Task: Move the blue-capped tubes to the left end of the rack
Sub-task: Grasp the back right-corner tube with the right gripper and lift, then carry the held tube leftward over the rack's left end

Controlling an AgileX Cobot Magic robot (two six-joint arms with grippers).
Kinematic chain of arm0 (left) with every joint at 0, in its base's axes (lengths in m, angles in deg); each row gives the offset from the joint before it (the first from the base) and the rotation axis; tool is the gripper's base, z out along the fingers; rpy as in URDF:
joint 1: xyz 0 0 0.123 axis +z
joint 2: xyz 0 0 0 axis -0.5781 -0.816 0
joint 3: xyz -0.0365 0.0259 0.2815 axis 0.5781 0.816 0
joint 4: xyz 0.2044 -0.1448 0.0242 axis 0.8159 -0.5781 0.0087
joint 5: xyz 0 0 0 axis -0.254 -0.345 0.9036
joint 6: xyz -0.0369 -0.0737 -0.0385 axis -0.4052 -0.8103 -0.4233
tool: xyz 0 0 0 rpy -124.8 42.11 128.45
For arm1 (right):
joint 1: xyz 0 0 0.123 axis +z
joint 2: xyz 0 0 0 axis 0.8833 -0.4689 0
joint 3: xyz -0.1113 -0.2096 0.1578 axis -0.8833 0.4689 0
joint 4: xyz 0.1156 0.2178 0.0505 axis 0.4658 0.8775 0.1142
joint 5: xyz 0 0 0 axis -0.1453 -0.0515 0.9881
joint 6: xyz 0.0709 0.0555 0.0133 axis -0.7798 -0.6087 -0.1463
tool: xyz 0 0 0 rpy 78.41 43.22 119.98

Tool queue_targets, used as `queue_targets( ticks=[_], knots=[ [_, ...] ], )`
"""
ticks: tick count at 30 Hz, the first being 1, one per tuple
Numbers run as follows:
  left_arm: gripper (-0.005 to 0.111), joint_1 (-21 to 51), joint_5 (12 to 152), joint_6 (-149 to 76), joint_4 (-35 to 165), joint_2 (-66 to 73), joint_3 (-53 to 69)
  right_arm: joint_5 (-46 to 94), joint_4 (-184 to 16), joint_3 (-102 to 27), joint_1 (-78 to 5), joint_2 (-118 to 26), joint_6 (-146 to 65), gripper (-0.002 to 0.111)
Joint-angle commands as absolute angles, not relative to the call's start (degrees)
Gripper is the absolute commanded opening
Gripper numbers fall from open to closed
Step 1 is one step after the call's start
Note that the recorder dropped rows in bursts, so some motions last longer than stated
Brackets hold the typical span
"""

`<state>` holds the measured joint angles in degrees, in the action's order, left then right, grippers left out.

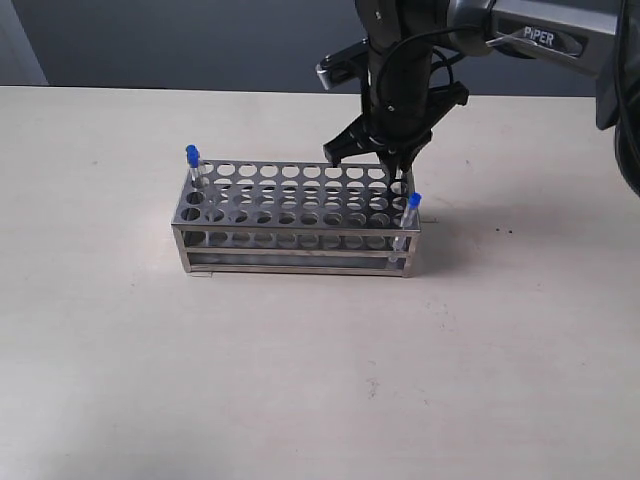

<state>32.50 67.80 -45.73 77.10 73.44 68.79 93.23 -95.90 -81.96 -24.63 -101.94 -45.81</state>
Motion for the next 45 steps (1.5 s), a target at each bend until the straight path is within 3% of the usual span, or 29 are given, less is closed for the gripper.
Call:
queue_targets(
  ticks=[1,16,21,25,35,45],
  knots=[
    [0.0,32.16,68.54,-45.93,77.31,73.18,68.68,93.89,-96.81,-81.56,-24.59,-99.33,-44.34,-0.001],
    [0.0,32.16,68.54,-45.93,77.31,73.18,68.68,93.89,-95.3,-81.56,-22.27,-87.52,-42.79,-0.001],
    [0.0,32.16,68.54,-45.93,77.31,73.18,68.68,87.9,-86.46,-82.03,-19.33,-86.26,-35.25,-0.001],
    [0.0,32.16,68.54,-45.93,77.31,73.18,68.68,87.62,-76.5,-86.17,-16.71,-89.81,-28.03,-0.001],
    [0.0,32.16,68.54,-45.93,77.31,73.18,68.68,93.89,-75.76,-103.56,-11.6,-103.54,-26.48,-0.001],
    [0.0,32.16,68.54,-45.93,77.31,73.18,68.68,93.89,-73.64,-105.19,-11.23,-104.7,-26.38,-0.001]
  ],
)
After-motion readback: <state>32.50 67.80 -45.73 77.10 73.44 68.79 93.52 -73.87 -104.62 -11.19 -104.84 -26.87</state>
